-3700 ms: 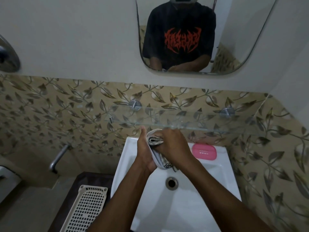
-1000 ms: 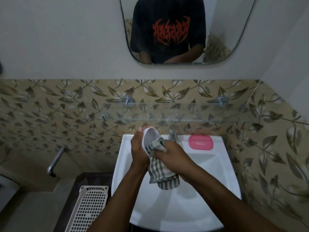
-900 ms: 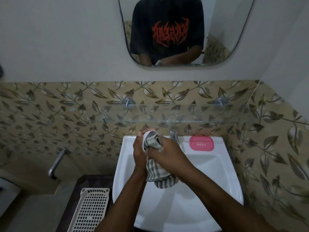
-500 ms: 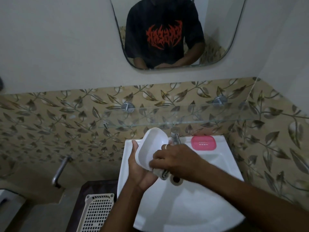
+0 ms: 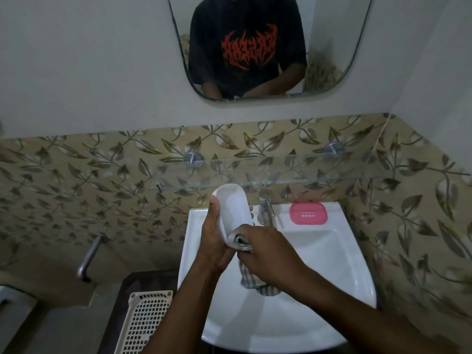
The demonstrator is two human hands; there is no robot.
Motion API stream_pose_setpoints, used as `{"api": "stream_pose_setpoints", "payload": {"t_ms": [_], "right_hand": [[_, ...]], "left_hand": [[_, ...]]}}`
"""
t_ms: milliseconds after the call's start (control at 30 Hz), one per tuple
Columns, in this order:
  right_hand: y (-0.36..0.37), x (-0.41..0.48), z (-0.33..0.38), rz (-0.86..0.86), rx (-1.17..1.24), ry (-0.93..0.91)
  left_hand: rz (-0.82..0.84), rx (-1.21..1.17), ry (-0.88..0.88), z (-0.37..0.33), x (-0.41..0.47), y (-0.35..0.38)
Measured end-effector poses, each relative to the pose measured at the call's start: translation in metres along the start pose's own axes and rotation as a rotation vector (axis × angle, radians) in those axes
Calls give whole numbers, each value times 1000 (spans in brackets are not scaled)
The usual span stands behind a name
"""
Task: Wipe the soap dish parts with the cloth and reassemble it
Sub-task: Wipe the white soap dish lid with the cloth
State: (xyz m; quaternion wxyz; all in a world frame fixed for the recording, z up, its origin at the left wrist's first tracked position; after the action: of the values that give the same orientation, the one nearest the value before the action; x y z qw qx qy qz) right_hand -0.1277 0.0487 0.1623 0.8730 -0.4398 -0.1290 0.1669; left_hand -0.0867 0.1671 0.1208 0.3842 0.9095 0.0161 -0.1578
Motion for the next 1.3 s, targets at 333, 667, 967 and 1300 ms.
{"api": "stream_pose_setpoints", "payload": {"t_ms": [333, 667, 967, 1300], "right_hand": [[-4, -5, -12, -86, -605, -125], [9, -2, -1, -104, 369, 205], [-40, 18, -44, -218, -863, -527], [-18, 8, -28, -181, -754, -276]], "left_hand": [[-8, 85, -43, 7, 5, 3], [-65, 36, 106, 12, -1, 5], [379, -140, -179, -8, -10, -15], [70, 38, 4, 5, -4, 3]]}}
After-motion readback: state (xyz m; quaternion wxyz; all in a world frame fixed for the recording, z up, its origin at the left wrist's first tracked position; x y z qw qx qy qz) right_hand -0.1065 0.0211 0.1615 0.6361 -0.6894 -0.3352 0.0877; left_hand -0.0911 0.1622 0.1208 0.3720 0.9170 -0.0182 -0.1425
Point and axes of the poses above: each hand's wrist, its own x-axis towards the middle knuckle, its own y-axis out of the palm, z = x × y, the point moved 2 cm from there along x, towards the middle knuckle, and after that the axes turned 2 degrees about y, right-handed, at the moved point
